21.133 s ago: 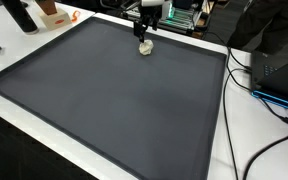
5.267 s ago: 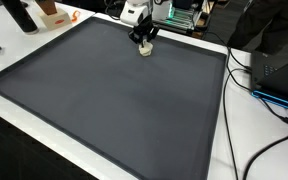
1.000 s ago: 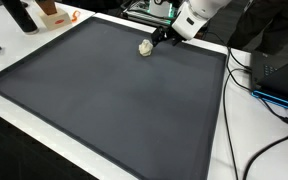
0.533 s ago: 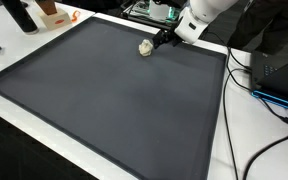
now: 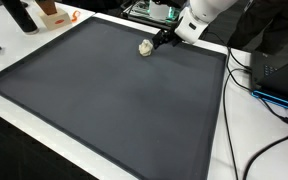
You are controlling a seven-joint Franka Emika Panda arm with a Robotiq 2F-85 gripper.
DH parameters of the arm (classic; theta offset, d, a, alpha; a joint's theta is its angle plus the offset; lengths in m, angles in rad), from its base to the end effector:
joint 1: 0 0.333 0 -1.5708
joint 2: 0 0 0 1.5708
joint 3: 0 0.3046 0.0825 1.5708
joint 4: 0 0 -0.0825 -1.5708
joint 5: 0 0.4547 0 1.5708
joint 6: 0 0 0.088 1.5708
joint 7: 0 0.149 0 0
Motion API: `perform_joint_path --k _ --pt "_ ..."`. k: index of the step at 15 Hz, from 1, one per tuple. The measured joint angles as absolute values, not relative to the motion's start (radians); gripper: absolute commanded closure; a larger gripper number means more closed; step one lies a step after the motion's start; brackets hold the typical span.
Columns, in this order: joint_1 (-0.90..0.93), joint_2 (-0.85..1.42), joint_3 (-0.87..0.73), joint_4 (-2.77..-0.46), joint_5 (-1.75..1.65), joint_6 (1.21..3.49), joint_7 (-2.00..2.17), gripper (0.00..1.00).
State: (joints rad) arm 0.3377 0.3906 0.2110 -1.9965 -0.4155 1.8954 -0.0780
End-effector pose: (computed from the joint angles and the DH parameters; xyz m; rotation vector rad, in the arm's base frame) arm 0.5147 0.2682 0.1436 2.4689 1.1336 -0.5447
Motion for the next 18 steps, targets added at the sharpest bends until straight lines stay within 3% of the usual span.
perform_joint_path --k 10,18 --pt "0.281 0.387 0.187 -1.985 -0.397 1.938 -0.061 0.00" --pt "0.186 0.383 0.145 -1.984 -0.187 2.021 0.034 0.00"
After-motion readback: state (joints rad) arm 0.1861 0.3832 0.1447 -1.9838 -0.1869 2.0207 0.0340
